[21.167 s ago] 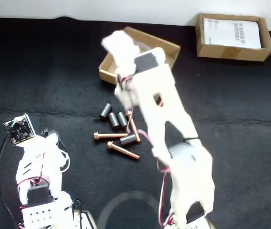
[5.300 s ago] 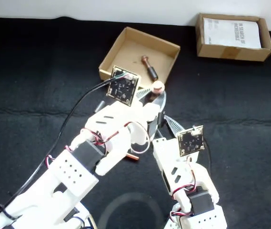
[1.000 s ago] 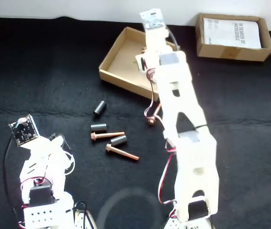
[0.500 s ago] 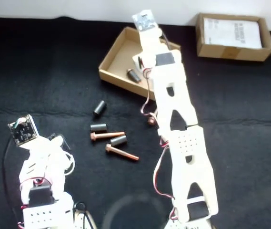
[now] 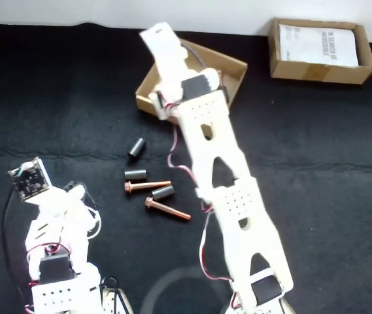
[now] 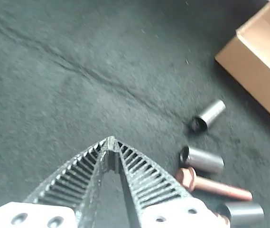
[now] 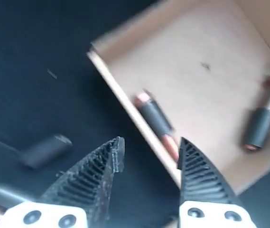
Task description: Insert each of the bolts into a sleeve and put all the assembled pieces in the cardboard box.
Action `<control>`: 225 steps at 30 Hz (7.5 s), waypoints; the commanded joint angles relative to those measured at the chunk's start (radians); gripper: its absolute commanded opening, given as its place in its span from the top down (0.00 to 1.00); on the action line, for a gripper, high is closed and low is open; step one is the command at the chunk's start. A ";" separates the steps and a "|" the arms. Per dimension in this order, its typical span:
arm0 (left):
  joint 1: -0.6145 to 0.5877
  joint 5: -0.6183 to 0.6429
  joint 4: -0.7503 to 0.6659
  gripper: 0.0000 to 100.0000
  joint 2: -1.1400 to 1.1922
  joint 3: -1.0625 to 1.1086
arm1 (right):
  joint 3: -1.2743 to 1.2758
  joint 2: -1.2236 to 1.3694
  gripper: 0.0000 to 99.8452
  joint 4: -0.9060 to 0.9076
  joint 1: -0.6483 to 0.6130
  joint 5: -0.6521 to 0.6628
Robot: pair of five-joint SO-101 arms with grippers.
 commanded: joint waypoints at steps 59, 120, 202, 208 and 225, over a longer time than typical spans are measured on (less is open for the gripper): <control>-0.038 0.002 -0.032 0.97 -0.008 0.019 | 0.128 0.228 0.99 -0.110 -0.220 -0.497; 0.222 -0.081 0.097 0.99 0.001 -0.243 | 1.888 -2.172 0.99 0.041 0.473 0.144; 0.757 -0.167 0.506 0.81 2.686 -2.335 | 3.189 -2.715 0.99 -0.700 1.075 0.417; 0.750 -0.169 0.539 0.96 2.677 -2.351 | 3.191 -2.715 0.99 -0.700 1.075 0.417; 0.568 -0.594 0.908 0.99 2.600 -2.517 | 3.192 -2.715 0.99 -0.694 1.059 0.417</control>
